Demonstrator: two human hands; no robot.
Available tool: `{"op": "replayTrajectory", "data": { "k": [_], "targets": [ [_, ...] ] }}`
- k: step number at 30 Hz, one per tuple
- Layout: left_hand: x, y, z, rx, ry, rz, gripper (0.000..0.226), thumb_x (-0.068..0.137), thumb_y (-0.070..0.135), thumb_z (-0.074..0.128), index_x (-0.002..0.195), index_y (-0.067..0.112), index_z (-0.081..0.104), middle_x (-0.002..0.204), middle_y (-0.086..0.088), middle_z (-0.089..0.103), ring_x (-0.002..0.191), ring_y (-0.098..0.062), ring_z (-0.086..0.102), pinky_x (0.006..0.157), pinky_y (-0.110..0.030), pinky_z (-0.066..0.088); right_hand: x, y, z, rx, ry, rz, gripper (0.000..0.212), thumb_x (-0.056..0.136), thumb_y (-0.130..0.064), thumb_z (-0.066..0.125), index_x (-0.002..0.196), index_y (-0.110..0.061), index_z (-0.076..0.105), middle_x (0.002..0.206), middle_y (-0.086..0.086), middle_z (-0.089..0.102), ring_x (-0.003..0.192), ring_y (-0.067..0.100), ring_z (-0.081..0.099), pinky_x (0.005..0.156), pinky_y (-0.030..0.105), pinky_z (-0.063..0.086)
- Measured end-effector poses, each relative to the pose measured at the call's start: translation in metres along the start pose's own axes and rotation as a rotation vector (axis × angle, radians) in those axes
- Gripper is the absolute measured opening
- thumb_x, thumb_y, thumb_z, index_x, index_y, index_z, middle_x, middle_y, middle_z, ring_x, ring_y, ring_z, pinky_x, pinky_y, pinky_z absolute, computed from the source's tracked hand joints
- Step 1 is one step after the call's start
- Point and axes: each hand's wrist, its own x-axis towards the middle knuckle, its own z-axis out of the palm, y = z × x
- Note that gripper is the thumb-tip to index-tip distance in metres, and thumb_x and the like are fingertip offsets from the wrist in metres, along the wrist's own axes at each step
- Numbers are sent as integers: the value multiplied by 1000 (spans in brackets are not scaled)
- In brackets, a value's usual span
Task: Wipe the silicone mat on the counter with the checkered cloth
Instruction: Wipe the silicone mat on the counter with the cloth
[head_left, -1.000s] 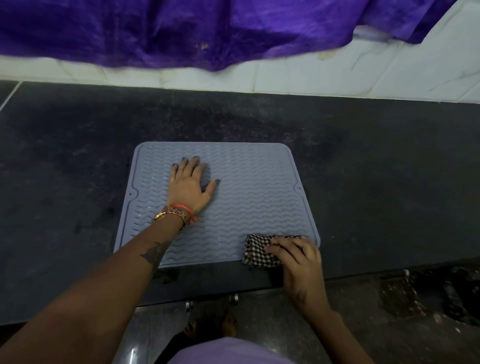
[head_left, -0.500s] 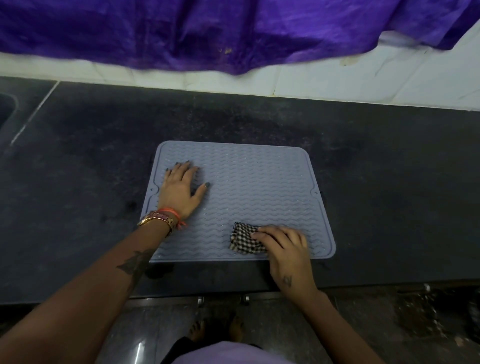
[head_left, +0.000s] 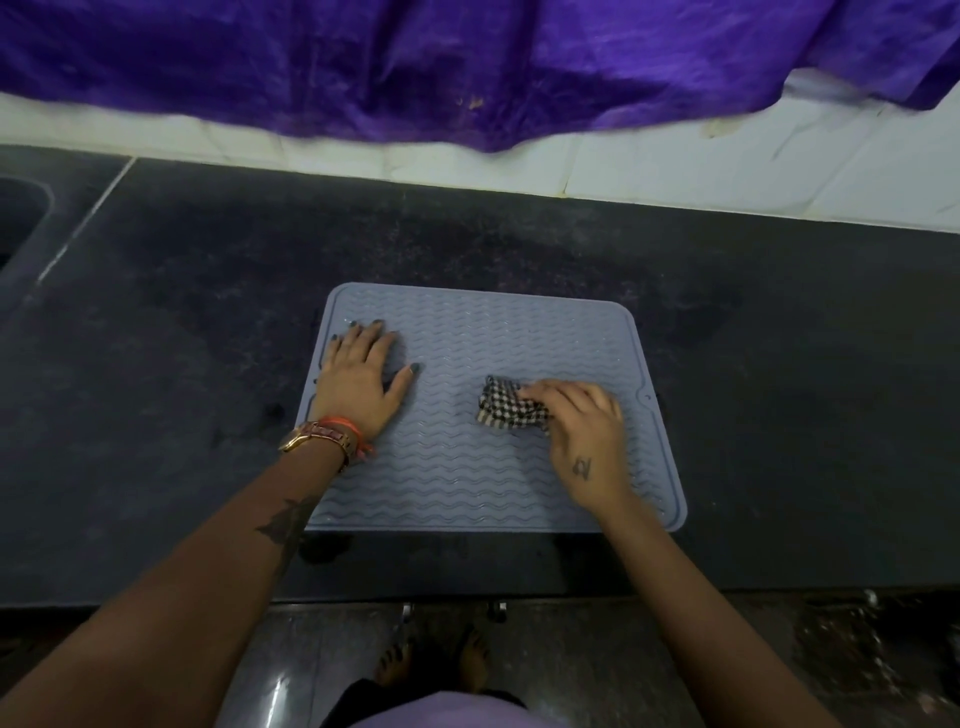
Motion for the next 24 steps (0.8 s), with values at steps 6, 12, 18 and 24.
{"op": "replayTrajectory", "data": {
  "k": [6,12,18,24],
  "targets": [
    [0,2,-1,-15,14,-2,69,85,54,28,140,14,38,151,-9,31,142,-29,21,119,-43,9,23,12,8,-36,-58,-58,42,76,1,51,107,-21,67,105,-4,69,96,24,58,81,37,38],
    [0,1,-1,-6,23,-7,77,82,61,19,139,15,39,151,-9,33,142,-28,22,119,-42,10,45,18,17,-52,-98,-13,44,78,7,52,109,-21,66,109,-2,68,101,27,57,87,42,37],
    [1,1,1,-11,44,-14,78,80,64,17,137,17,41,150,-7,35,142,-26,23,119,-42,11,81,31,15,-15,-19,-60,43,73,10,55,104,-17,70,104,0,71,97,26,60,85,42,41],
    [1,1,1,-43,56,-19,75,81,64,21,136,18,43,149,-6,37,141,-25,24,119,-42,13,101,38,26,-11,-91,-76,44,73,8,53,106,-17,69,105,3,70,98,29,59,87,44,40]
  ]
}}
